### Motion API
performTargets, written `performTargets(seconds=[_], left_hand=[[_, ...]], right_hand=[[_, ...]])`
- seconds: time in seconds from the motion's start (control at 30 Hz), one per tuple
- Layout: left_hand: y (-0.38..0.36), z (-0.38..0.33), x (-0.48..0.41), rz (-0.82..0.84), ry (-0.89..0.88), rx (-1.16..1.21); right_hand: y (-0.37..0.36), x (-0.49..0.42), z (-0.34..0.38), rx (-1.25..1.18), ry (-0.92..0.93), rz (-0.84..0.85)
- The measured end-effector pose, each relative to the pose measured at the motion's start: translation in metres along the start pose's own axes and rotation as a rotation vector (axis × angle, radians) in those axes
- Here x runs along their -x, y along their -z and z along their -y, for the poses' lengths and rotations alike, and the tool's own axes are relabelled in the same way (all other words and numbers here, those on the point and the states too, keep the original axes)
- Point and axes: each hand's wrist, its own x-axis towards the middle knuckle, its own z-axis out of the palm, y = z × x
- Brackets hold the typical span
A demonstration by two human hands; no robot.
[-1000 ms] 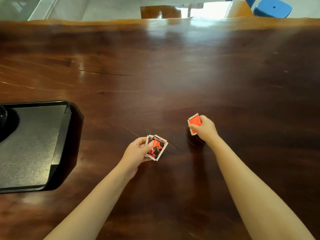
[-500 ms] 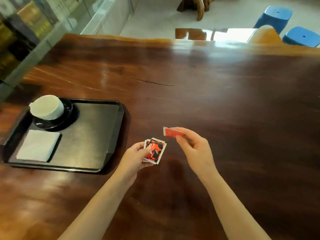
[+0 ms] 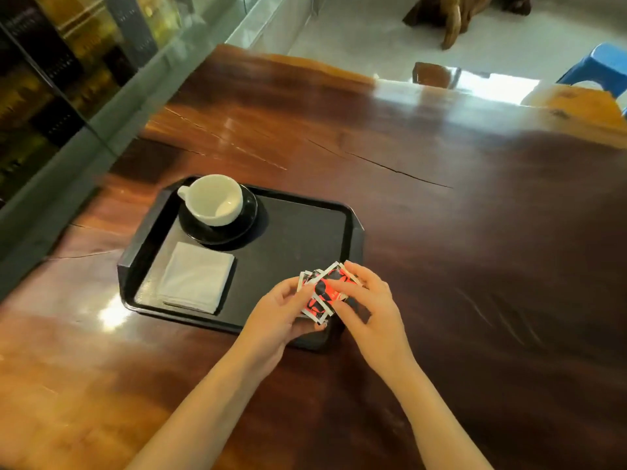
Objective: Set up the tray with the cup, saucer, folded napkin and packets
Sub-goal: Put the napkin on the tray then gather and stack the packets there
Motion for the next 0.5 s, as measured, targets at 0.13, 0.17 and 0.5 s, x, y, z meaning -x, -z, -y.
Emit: performTargets(seconds=[0.13, 0.17, 0.5], left_hand=[[0.037, -0.012, -0.005, 0.01, 0.005, -0.029], [0.044, -0.014, -0.006, 0.01, 0.01, -0.032], [0.068, -0.001, -0.026, -0.058, 0.036, -0.072]], right_hand=[[-0.032, -0.015, 0.023, -0.255, -0.202, -0.035], [-0.038, -0.019, 0.026, -0.307, -0.256, -0.047], [-0.062, -0.035, 0.019, -0.296, -0.318, -0.056]])
